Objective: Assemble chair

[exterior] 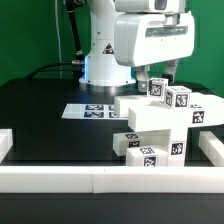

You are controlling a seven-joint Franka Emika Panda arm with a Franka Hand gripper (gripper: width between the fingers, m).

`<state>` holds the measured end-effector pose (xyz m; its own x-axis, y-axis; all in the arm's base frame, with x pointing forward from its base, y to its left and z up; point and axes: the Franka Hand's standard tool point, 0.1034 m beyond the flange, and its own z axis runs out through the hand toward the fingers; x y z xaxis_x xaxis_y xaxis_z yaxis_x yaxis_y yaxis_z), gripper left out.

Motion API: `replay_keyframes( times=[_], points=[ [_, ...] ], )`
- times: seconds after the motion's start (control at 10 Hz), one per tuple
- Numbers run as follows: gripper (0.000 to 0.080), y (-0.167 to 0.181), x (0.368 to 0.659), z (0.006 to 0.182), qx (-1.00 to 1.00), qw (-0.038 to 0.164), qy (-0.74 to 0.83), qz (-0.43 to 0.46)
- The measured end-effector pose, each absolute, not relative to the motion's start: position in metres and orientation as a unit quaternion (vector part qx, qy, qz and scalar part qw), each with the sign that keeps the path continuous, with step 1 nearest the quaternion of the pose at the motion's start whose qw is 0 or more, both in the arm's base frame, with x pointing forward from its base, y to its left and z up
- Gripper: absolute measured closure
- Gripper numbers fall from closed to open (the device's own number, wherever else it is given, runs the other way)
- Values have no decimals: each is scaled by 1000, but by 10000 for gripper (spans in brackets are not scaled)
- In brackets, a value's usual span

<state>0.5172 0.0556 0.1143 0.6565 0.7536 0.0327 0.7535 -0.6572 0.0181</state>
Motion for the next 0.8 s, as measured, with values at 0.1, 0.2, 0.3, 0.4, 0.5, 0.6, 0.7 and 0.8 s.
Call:
replay_keyframes(
  times=[0.1,0.2,0.3,0.4,0.5,0.6,0.7,0.8],
  points=[
    [275,56,517,114,910,2,414,19],
    [413,56,517,114,910,1,414,19],
    [514,55,517,114,912,1,410,19],
    [512,55,517,114,920,1,392,19],
    [512,55,517,114,921,1,388,19],
    [512,55,517,114,934,0,357,19],
    [512,55,517,114,949,-1,314,19],
    [512,56,517,114,960,-2,278,19]
  ],
)
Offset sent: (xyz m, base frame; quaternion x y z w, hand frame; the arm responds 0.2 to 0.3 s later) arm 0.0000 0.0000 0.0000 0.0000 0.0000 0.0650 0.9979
